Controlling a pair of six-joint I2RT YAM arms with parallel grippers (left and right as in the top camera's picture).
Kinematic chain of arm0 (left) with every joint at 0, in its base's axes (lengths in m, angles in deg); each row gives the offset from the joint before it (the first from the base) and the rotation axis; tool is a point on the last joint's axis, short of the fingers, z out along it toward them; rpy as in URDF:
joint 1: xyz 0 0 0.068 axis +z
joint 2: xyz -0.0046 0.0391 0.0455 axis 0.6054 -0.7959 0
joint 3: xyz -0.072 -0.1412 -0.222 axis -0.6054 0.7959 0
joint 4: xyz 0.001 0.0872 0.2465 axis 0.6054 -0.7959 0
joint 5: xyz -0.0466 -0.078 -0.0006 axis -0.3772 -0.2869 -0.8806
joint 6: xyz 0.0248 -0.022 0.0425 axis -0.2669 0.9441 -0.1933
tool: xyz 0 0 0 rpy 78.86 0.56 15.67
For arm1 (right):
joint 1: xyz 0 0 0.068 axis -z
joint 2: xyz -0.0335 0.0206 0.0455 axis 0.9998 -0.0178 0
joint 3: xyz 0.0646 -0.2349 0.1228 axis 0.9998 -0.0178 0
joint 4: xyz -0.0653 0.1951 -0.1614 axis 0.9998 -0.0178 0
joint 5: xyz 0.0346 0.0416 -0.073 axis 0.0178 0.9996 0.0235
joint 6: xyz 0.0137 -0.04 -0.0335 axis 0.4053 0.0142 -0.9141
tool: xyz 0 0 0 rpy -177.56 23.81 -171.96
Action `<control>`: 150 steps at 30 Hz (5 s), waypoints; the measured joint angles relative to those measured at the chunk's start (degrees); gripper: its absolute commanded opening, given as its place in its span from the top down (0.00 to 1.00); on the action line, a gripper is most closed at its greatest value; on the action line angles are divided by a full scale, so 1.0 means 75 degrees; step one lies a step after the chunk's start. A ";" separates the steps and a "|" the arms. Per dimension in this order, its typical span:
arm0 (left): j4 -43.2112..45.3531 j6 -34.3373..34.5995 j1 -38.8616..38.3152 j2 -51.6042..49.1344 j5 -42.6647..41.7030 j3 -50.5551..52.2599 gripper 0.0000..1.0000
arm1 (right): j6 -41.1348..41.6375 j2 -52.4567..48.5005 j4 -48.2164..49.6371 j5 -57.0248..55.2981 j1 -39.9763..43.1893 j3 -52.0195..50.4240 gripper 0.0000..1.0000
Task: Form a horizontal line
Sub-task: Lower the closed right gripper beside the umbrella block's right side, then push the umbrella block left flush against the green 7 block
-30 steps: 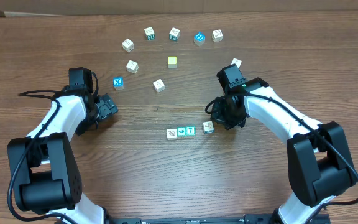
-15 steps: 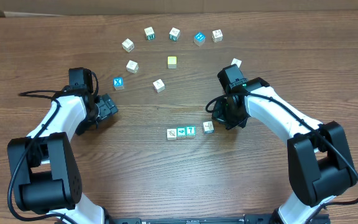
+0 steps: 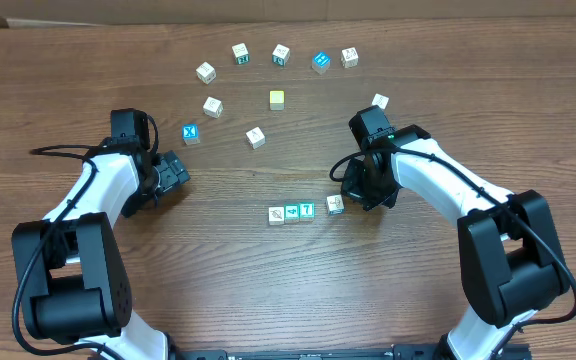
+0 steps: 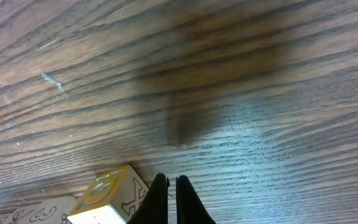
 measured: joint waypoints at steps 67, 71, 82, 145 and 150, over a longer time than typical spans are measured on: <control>0.0000 0.0000 0.0000 0.0000 0.0000 0.0000 0.00 | 0.0017 -0.0399 0.0017 0.0568 0.0469 0.0000 0.96; 0.0000 0.0000 0.0000 0.0000 0.0000 0.0000 0.00 | 0.0017 -0.0399 0.0017 0.0571 0.0469 0.0000 0.96; 0.0000 0.0000 0.0000 0.0000 0.0000 0.0000 0.01 | 0.0017 -0.0399 -0.0012 0.0761 0.0338 0.0000 0.96; 0.0000 0.0000 0.0000 0.0000 0.0000 0.0000 0.01 | 0.0539 -0.0399 0.0842 0.0892 -0.0108 0.0000 0.96; 0.0000 0.0000 0.0000 0.0000 0.0000 0.0000 0.00 | 0.0475 -0.0399 0.0871 0.0901 -0.0163 0.0000 0.96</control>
